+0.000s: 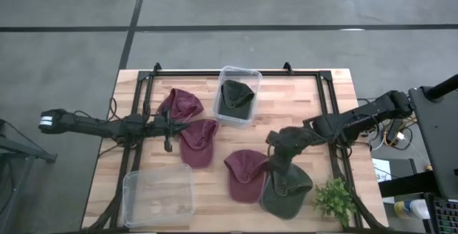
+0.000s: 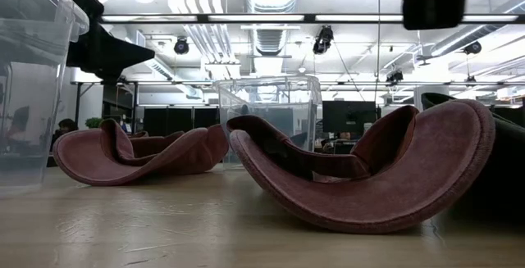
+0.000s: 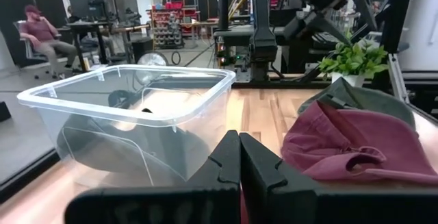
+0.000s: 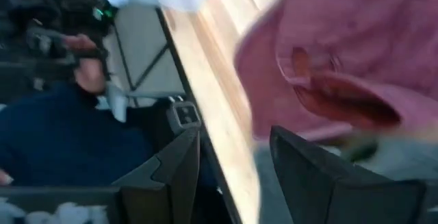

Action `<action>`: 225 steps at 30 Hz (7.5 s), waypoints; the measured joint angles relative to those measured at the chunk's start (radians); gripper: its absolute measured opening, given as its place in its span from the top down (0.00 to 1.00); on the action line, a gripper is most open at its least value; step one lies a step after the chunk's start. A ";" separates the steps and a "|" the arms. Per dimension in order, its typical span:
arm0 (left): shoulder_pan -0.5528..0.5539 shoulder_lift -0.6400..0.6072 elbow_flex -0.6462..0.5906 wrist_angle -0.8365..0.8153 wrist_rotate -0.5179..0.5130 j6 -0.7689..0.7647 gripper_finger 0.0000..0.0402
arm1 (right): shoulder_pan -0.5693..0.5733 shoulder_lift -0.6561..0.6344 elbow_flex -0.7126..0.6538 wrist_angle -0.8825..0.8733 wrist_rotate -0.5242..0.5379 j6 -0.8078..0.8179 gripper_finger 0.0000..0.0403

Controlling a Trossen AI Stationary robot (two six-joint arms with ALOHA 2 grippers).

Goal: Pick and place caps into container
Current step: Put the green cap into the top transparent container

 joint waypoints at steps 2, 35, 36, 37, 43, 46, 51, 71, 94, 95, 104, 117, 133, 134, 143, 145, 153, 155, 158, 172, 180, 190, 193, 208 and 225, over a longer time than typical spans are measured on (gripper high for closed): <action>0.000 0.000 0.000 0.000 0.000 -0.006 1.00 | 0.021 0.000 0.000 -0.055 0.024 0.001 0.58; -0.001 0.000 0.000 0.019 0.005 -0.444 1.00 | 0.043 0.000 -0.230 -0.346 0.161 0.110 0.58; -0.001 0.000 0.000 0.019 0.005 -0.444 1.00 | 0.043 0.000 -0.236 -0.331 0.161 0.099 0.58; -0.001 0.000 0.000 0.019 0.005 -0.443 1.00 | 0.043 0.000 -0.240 -0.315 0.159 0.089 0.58; 0.000 0.000 0.000 0.019 0.005 -0.444 1.00 | 0.043 0.000 -0.283 -0.186 0.173 0.081 0.58; 0.000 0.000 0.000 0.018 0.005 -0.444 1.00 | 0.043 0.000 -0.321 -0.164 0.189 0.091 0.58; 0.000 0.000 0.000 0.018 0.005 -0.443 1.00 | 0.043 0.000 -0.360 -0.147 0.218 0.092 0.58; -0.001 0.000 0.000 0.016 0.005 -0.453 1.00 | 0.042 0.101 -0.444 0.169 0.185 0.087 0.58; -0.001 0.000 0.000 0.038 -0.002 -0.453 1.00 | 0.043 0.137 -0.365 0.045 0.188 0.117 0.98; -0.001 0.000 0.000 0.040 -0.002 -0.457 1.00 | 0.043 0.134 -0.356 0.022 0.195 0.122 0.98; 0.000 0.000 0.000 0.062 -0.002 -0.496 1.00 | 0.039 0.075 -0.180 -0.345 0.320 0.109 0.98; 0.000 0.001 0.000 0.150 0.000 -0.455 0.92 | 0.038 0.035 0.116 -0.685 0.532 0.070 0.98; -0.001 0.102 0.122 0.173 -0.015 -0.347 0.79 | 0.031 0.037 0.443 -0.837 0.722 -0.010 0.98; -0.001 0.118 0.136 0.172 -0.016 -0.330 0.79 | 0.029 0.037 0.458 -0.837 0.730 -0.017 0.98; -0.001 0.312 0.294 0.174 -0.020 -0.120 0.79 | -0.037 0.037 0.592 -0.837 0.785 -0.112 0.98; -0.001 0.369 0.332 0.173 -0.028 -0.092 0.79 | -0.048 0.037 0.617 -0.836 0.785 -0.126 0.98; -0.001 0.610 0.500 0.169 -0.029 0.023 0.79 | -0.065 0.039 0.682 -0.835 0.792 -0.170 0.98; -0.001 0.662 0.544 0.168 -0.028 0.034 0.79 | -0.067 0.039 0.698 -0.835 0.792 -0.174 0.98; -0.001 0.734 0.615 0.157 -0.028 0.058 0.79 | -0.070 0.039 0.719 -0.834 0.793 -0.182 0.98; -0.002 0.980 0.860 0.069 -0.026 0.168 0.79 | -0.098 0.039 0.742 -0.828 0.811 -0.194 0.98; -0.002 1.035 0.917 0.072 -0.026 0.218 0.79 | -0.131 0.039 0.752 -0.826 0.812 -0.201 0.98; -0.002 1.104 0.989 0.068 -0.062 0.234 0.79 | -0.144 0.039 0.752 -0.767 0.804 -0.234 0.98; -0.002 1.113 0.997 0.067 -0.123 0.248 0.79 | -0.144 0.039 0.752 -0.766 0.789 -0.235 0.98; -0.001 1.120 1.002 0.059 -0.147 0.277 0.79 | -0.143 0.037 0.761 -0.673 0.749 -0.291 0.98; 0.005 1.023 1.003 -0.104 -0.179 0.249 0.99 | -0.143 0.060 0.760 -0.640 0.756 -0.479 0.98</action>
